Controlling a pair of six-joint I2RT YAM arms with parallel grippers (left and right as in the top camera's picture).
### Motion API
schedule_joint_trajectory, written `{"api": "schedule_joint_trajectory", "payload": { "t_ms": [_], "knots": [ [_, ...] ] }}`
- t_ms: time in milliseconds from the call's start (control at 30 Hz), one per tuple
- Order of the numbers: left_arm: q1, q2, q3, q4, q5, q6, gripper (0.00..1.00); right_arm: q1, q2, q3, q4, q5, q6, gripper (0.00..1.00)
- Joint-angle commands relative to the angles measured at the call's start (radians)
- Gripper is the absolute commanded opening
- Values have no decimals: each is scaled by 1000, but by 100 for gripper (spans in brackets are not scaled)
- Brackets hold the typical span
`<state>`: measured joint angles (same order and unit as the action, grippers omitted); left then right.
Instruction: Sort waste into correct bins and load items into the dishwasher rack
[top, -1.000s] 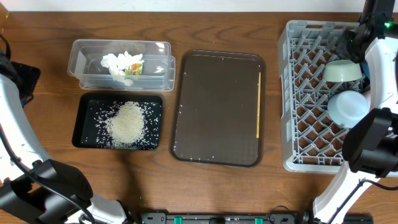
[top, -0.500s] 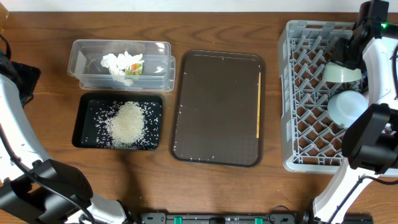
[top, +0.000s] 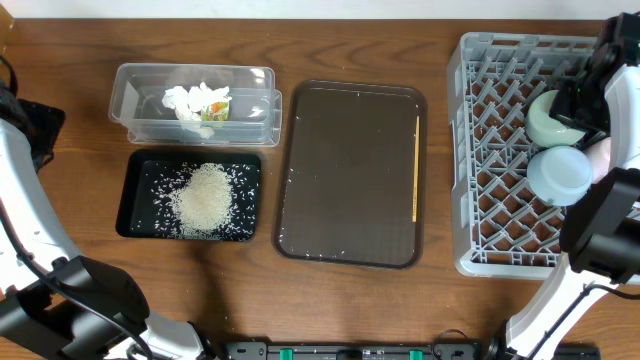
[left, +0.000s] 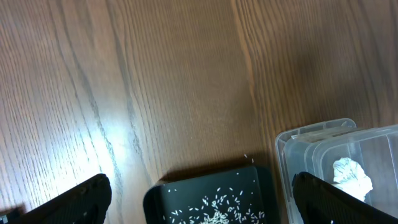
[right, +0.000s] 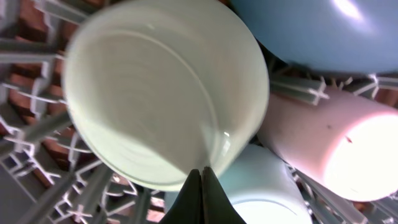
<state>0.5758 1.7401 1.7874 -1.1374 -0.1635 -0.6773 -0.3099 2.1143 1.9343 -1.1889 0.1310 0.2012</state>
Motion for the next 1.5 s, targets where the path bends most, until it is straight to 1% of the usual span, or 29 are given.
{"api": "schedule_joint_trajectory", "payload": {
  "t_ms": [0,167,533,767,1067,1467],
  "knots": [
    [4,5,2,-3,-6,2,95,-8,6,-1,-7,14,4,1],
    [4,5,2,-3,-6,3,95,-9,6,-1,2,38,12,1],
    [4,5,2,-3,-6,3,95,-15,7,-1,121,54,7,1],
    [4,5,2,-3,-6,2,95,-35,20,-19,99,48,7,1],
    [4,5,2,-3,-6,3,95,-33,20,-25,56,-72,7,1],
    [4,5,2,-3,-6,3,95,-1,-13,-24,66,-95,23,1]
  ]
}}
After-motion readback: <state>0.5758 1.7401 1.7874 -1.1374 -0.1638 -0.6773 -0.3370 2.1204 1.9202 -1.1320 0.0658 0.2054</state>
